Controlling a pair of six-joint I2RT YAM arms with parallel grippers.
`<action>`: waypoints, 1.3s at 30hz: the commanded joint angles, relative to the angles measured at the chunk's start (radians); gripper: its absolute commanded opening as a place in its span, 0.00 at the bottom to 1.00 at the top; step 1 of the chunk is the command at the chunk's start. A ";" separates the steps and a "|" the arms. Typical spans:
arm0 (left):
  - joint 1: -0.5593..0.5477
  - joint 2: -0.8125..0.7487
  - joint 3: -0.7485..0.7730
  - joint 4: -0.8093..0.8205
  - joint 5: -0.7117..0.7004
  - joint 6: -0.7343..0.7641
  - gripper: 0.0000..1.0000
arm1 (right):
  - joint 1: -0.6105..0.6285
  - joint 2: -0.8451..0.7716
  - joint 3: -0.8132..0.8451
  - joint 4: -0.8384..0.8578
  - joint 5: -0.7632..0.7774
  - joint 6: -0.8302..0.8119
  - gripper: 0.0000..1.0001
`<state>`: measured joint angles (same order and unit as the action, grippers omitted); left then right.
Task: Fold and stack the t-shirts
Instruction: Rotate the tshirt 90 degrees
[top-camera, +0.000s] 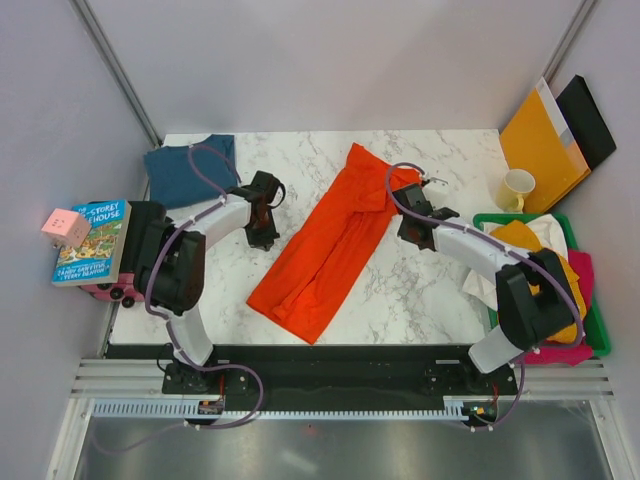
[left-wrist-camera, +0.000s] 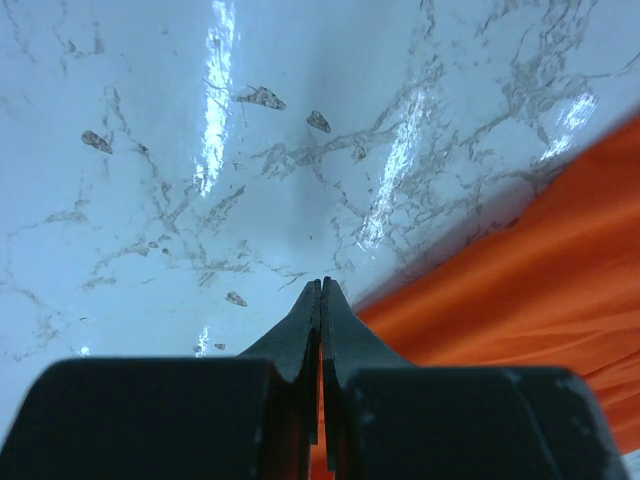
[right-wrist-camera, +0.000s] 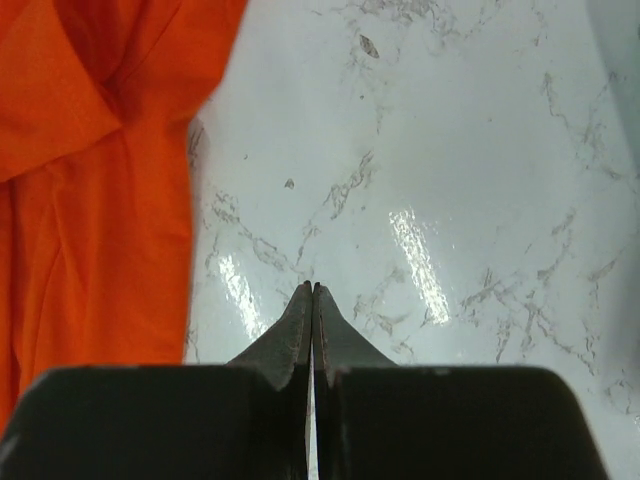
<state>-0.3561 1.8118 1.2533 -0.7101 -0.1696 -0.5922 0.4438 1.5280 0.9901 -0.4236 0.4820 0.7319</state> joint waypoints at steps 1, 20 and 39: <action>-0.010 0.026 -0.053 -0.005 0.038 -0.004 0.02 | -0.039 0.127 0.087 0.026 0.049 0.015 0.00; -0.194 -0.032 -0.235 -0.020 0.165 -0.024 0.02 | -0.128 0.759 0.752 -0.090 -0.111 -0.066 0.00; -0.438 -0.028 -0.124 -0.046 0.179 -0.080 0.02 | -0.112 0.890 1.080 -0.164 -0.237 -0.154 0.01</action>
<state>-0.7532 1.8278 1.1652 -0.7612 -0.0429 -0.6033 0.3347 2.4878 2.1311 -0.5495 0.2153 0.5961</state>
